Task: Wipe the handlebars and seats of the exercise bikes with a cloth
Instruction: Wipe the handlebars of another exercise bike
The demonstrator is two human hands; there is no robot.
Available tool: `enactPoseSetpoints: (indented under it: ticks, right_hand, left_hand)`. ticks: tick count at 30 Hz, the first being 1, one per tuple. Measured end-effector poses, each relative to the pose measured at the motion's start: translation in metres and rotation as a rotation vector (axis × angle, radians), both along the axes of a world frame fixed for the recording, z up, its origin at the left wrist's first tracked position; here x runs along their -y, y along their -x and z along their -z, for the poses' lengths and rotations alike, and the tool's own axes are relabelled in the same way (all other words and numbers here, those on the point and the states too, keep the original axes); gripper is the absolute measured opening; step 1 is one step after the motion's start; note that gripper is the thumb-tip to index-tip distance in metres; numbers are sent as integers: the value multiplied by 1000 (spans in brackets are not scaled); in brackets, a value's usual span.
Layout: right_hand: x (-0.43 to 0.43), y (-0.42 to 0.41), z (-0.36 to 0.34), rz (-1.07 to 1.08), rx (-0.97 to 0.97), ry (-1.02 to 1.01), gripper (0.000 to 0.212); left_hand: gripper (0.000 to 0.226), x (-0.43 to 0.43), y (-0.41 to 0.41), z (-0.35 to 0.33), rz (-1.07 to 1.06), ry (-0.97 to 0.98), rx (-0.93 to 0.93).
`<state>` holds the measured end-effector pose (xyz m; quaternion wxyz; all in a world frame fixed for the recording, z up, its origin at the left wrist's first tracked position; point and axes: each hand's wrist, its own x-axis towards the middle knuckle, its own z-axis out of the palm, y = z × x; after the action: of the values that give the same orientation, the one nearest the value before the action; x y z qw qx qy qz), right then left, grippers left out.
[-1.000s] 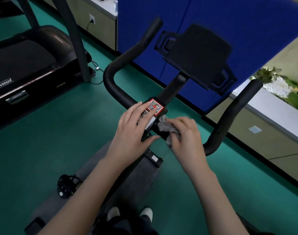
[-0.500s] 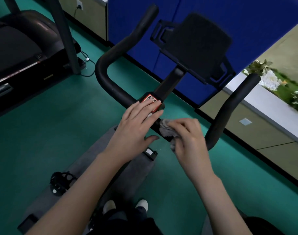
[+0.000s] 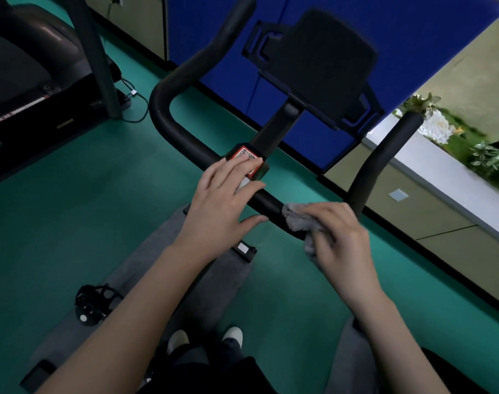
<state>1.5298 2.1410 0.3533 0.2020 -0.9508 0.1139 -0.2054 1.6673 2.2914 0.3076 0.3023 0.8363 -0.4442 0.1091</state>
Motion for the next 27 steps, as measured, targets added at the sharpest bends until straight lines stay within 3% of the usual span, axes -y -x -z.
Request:
enactPoseSetpoints:
  ticks: [5,13,18,22,27]
  right_hand:
    - [9,-44,-11,91,-8,-206,31]
    - [31,-83,-14,-199,-434,-428,19]
    - [61,-59,-27,-206,-628,-377,17]
    - [55,-62,-29,-183,-538,-403,20]
    - [25,-79,-21,-174,-415,-295,24]
  left_hand:
    - [52,0,-1,1,4,3,6]
    - [58,-1,-1,-1,-8,23,-15]
    - [57,1,0,0,-18,29,-6]
    - [57,1,-1,1,-21,33,3]
    - [55,1,-1,1,-15,46,0]
